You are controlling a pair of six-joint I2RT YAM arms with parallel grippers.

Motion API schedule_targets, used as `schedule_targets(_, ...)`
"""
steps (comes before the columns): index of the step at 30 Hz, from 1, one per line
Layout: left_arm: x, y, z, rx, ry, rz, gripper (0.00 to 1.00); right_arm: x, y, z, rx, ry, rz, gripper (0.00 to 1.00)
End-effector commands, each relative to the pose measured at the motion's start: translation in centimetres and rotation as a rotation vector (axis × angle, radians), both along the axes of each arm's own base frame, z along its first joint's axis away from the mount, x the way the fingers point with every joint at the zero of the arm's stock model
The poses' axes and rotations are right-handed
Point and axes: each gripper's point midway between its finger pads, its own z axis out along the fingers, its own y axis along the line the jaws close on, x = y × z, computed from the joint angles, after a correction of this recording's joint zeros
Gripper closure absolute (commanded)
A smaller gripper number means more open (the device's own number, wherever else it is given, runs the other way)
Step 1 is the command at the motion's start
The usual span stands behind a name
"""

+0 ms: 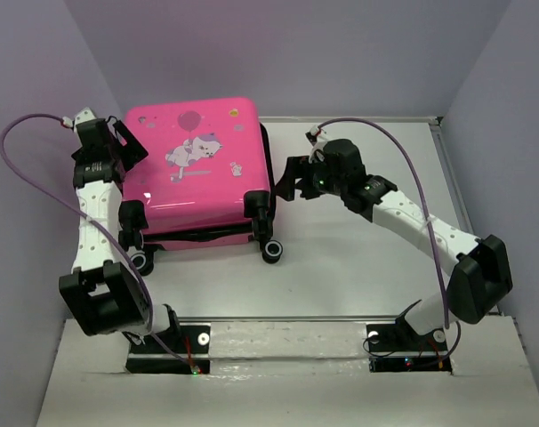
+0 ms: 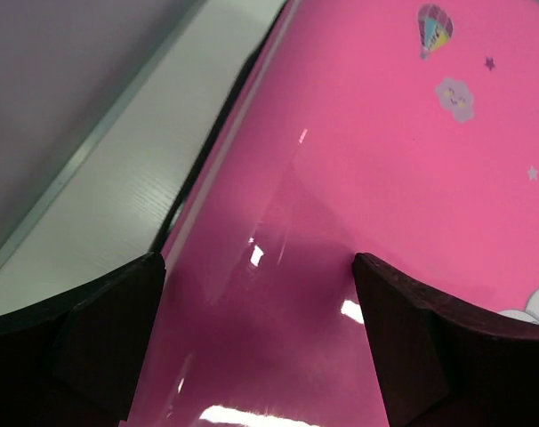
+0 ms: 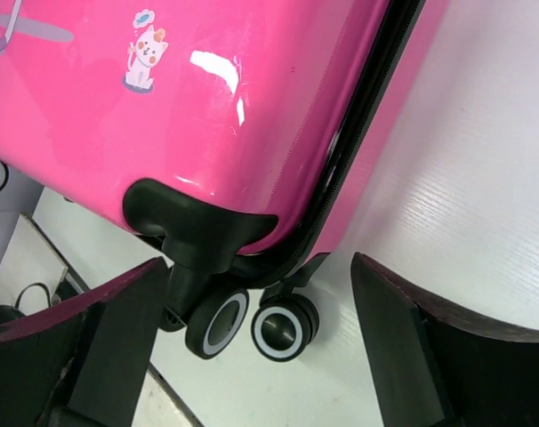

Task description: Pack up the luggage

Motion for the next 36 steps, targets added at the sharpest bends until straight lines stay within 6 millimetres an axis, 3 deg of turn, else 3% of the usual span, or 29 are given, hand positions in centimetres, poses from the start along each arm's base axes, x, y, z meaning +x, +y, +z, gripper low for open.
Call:
schedule_targets(1,1.4,-3.4,-2.4,-0.105,0.017,-0.198,0.01,-0.1,1.0,0.9,0.023,-0.028,0.045,0.07)
schedule_targets(3,1.5,-4.4,-3.0,-0.141,0.002,-0.238,0.01,0.6,1.6,0.8,0.044,-0.008,0.055,0.0)
schedule_targets(8,0.1,-6.7,-6.0,-0.234,-0.003,-0.306,0.01,2.8,2.7,1.3,0.148,0.058,0.065,0.0)
schedule_targets(9,-0.2,-7.2,-6.3,-0.248,-0.006,-0.32,0.01,3.3,3.0,0.2,0.146,0.083,0.06,0.0)
schedule_targets(11,-1.1,-8.1,-6.9,-0.274,-0.015,-0.349,0.01,4.4,3.3,0.4,0.161,0.087,0.049,0.0)
schedule_targets(12,-1.6,-8.7,-6.4,-0.277,-0.034,-0.361,0.01,5.2,3.2,-0.9,0.155,0.116,0.033,0.0)
schedule_targets(16,-3.4,-10.6,-7.0,-0.285,-0.038,-0.398,0.01,6.5,3.8,-2.0,0.162,0.147,0.025,0.0)
schedule_targets(21,-5.8,-13.8,-8.6,-0.315,-0.025,-0.463,0.01,6.7,5.0,-3.0,0.191,0.183,0.072,0.0)
schedule_targets(24,-8.0,-16.7,-9.5,-0.355,-0.041,-0.514,0.01,8.0,4.1,-3.0,0.197,0.177,0.058,0.0)
schedule_targets(28,-10.9,-23.2,-8.7,-0.411,-0.069,-0.663,0.01,10.2,1.4,-1.0,0.219,0.129,0.032,0.0)
schedule_targets(32,-13.6,-26.9,-7.9,-0.494,-0.089,-0.736,0.01,12.4,-2.7,1.3,0.214,0.082,-0.026,0.0)
schedule_targets(33,-14.6,-28.5,-7.4,-0.515,-0.092,-0.785,0.01,12.8,-4.6,2.2,0.202,0.059,-0.056,0.0)
schedule_targets(36,-15.9,-30.1,-6.1,-0.521,-0.107,-0.831,0.01,13.2,-7.7,3.8,0.152,-0.01,-0.128,0.0)
